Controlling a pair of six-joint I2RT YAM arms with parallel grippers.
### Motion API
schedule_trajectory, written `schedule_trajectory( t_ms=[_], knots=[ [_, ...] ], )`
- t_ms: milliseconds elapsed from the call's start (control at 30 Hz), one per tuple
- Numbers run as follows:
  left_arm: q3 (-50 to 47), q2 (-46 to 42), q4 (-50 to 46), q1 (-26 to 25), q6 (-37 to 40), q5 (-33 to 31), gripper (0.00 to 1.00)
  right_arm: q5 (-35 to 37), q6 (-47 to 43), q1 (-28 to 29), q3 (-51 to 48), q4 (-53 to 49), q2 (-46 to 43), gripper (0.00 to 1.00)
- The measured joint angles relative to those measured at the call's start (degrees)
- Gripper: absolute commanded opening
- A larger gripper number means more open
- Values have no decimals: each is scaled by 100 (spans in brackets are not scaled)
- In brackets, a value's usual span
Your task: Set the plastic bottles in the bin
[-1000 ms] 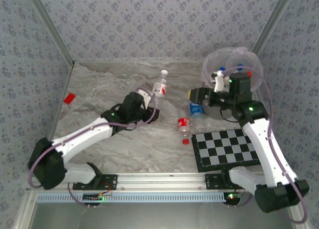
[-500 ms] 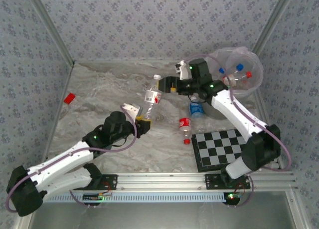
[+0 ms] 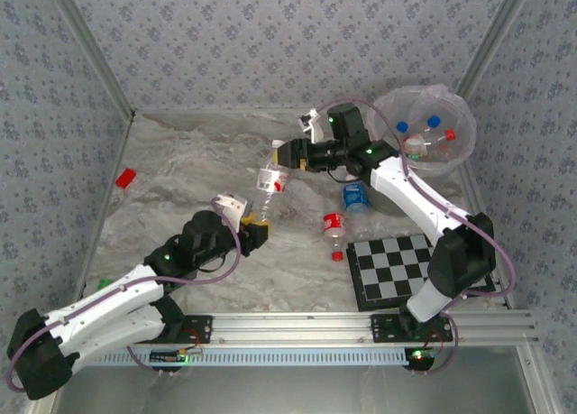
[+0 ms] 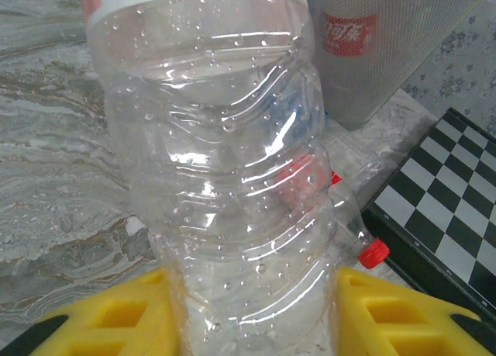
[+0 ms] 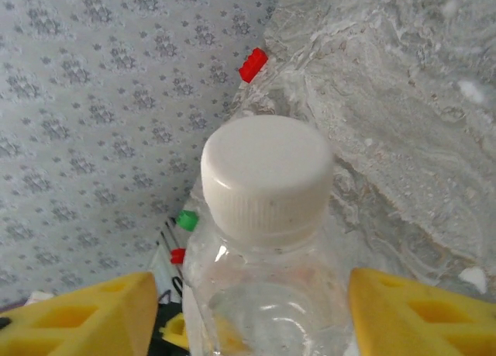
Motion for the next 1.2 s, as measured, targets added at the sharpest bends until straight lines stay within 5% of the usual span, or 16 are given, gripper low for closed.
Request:
schedule_trajectory(
  t_ms=[167,267,333,600,833,1033,1200],
  knots=[
    [0,-61,13,0,-31,2,44,-66,-57,-120,11,-92,-26,42],
    [0,-72,7,0,-50,2,44,-92,-61,-133,15,-109,-46,70],
    [-4,-105,0,0,-55,0,44,-101,-87,-131,33,-131,-46,76],
    [-4,-170,13,0,-55,0,44,-170,-92,59,302,-195,201,72],
    [-4,-79,55,2,-76,-9,45,-256,-149,146,387,-308,409,54],
    [-2,-9,146,2,-142,-24,72,-205,-306,42,496,-573,407,36],
    [2,-153,46,0,-170,-116,96,-66,-638,-413,1106,-1182,251,32]
  ],
)
